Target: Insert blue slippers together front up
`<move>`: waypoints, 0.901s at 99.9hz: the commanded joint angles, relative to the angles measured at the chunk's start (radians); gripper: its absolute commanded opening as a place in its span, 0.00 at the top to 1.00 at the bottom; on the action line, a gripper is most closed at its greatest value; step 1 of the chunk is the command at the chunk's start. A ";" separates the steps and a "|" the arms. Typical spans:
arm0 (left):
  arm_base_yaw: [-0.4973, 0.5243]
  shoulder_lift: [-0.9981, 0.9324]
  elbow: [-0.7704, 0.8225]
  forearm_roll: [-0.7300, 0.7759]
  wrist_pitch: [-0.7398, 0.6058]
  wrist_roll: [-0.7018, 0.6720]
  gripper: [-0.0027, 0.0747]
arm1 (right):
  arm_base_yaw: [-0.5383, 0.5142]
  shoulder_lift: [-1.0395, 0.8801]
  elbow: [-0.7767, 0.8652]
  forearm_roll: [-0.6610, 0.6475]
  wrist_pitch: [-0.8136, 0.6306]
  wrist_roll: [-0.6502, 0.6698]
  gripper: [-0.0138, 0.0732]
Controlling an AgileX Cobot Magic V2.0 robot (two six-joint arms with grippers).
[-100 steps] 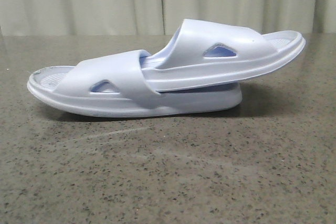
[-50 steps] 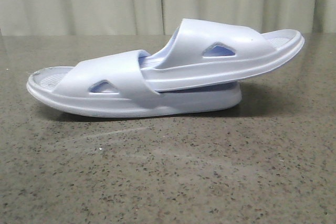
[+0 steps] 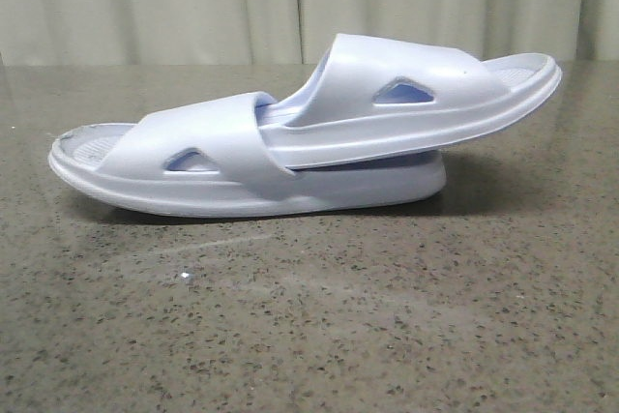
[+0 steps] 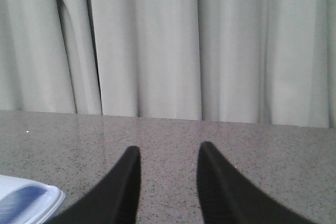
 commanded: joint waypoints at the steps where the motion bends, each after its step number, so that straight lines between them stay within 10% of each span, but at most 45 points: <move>1: -0.002 0.005 -0.027 -0.010 0.008 -0.001 0.79 | -0.004 0.002 -0.027 -0.022 -0.016 -0.021 0.77; 13: -0.002 0.005 -0.027 -0.008 0.010 -0.001 0.94 | -0.004 0.002 -0.027 -0.020 -0.016 -0.021 0.97; 90: -0.002 0.005 -0.027 -0.014 0.014 -0.001 0.94 | -0.004 0.002 -0.027 -0.017 -0.012 -0.021 0.96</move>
